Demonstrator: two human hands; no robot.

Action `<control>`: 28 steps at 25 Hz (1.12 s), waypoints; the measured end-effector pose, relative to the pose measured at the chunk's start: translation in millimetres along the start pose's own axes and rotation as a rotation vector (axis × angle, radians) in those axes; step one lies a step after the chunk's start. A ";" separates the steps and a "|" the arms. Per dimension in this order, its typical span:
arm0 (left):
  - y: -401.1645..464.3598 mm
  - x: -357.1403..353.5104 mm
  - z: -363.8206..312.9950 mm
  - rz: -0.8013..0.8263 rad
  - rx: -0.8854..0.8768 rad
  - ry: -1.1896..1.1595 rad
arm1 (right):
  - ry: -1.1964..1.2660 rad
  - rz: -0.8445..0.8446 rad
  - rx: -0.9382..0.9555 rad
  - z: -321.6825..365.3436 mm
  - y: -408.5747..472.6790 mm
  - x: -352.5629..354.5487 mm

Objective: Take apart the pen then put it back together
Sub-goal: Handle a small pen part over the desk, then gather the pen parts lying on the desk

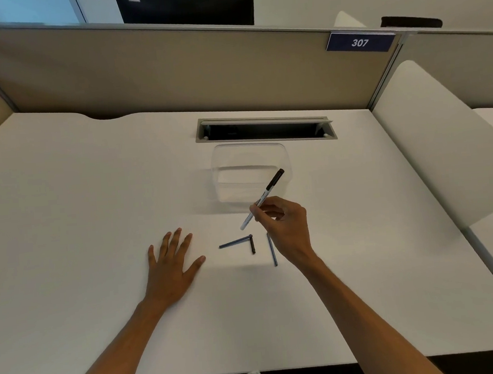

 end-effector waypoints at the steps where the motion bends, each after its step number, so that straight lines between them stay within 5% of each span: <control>1: 0.7 3.6 -1.1 -0.018 0.004 -0.026 | -0.006 0.010 -0.008 0.5 -0.8 1.2; 11: -16.3 135.1 -76.0 -0.604 -0.243 -0.103 | -0.210 0.204 -0.065 -0.3 -21.5 1.3; 18: -13.6 154.8 -115.9 -0.595 -0.533 0.050 | -0.259 0.376 0.002 14.2 -32.2 -11.5; 28: -15.7 149.7 -100.2 -0.467 -0.527 0.032 | -0.098 0.268 -0.023 17.1 -36.1 -3.9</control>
Point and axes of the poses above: each hand's wrist, its own y-axis towards the middle knuckle, its own x-axis out of the back of the hand, z = x × y, the point moved 7 cm from there along y, towards the middle knuckle, and after that the axes turned 14 degrees about y, right-handed, at the moved point
